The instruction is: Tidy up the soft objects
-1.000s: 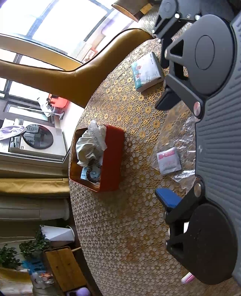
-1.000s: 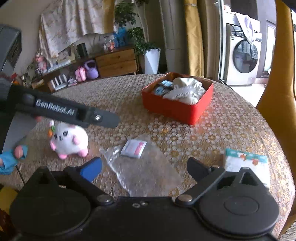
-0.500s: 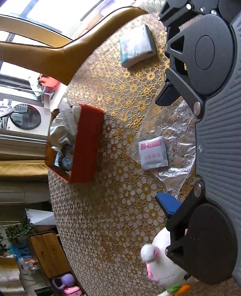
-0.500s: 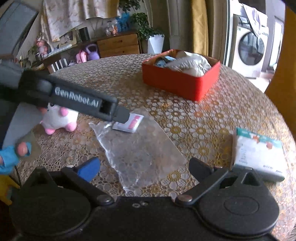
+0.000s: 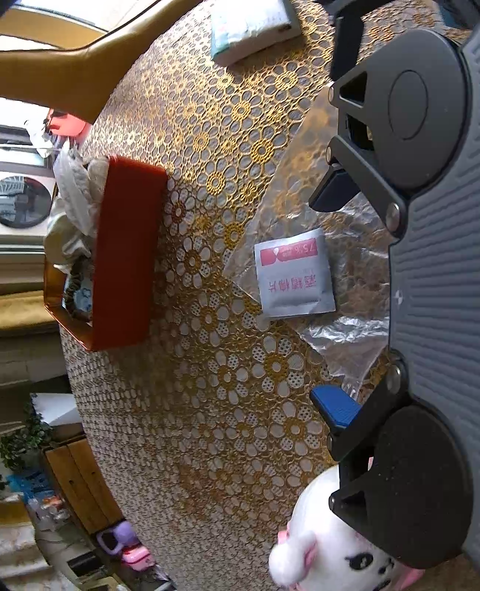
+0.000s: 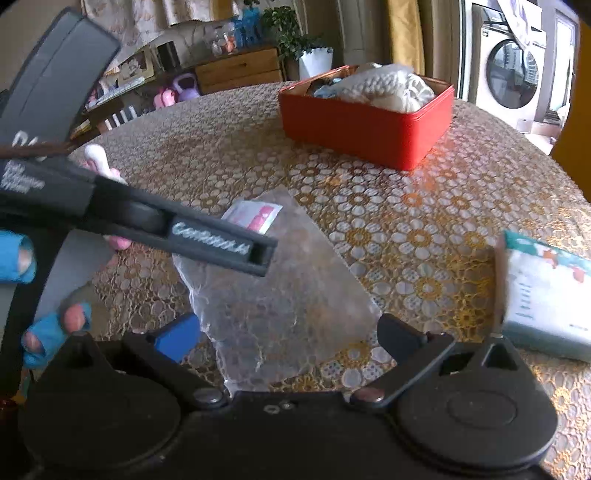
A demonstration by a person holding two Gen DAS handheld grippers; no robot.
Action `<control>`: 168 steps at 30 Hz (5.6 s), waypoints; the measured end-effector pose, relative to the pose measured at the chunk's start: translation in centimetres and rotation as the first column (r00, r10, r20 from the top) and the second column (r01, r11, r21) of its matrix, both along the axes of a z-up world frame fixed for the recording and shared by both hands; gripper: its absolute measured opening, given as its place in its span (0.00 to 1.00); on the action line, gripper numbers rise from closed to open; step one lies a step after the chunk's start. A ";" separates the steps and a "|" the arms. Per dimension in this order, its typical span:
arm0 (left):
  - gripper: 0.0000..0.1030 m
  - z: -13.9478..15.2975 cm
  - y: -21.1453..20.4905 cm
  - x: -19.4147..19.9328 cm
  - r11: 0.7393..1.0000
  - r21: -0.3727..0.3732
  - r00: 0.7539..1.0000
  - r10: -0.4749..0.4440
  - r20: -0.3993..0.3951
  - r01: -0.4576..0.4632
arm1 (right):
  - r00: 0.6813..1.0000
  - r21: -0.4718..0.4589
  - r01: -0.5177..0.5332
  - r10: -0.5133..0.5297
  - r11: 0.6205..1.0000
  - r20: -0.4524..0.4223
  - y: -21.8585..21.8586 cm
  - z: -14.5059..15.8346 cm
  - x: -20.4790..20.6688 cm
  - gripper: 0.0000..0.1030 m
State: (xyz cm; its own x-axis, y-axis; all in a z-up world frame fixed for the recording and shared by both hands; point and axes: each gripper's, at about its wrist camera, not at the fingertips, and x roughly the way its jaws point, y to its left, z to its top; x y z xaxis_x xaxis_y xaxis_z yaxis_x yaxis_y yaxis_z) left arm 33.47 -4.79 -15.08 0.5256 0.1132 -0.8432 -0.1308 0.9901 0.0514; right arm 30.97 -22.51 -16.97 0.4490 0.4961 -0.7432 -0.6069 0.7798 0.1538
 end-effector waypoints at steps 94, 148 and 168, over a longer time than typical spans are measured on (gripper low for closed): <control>0.33 17.1 2.5 5.6 0.974 -0.049 0.947 -0.201 0.252 0.220 | 0.856 0.406 0.183 -0.348 0.896 0.383 -1.7 21.0 7.6 0.00; 0.67 5.4 4.1 16.9 0.977 -0.094 0.977 -0.183 0.112 0.194 | 0.972 0.174 0.203 -0.220 0.964 0.085 3.1 5.5 19.7 0.02; 0.71 10.3 6.5 11.8 0.981 -0.118 0.973 -0.128 0.190 0.152 | 0.964 0.213 0.208 -0.237 0.955 0.119 2.0 9.2 16.8 0.62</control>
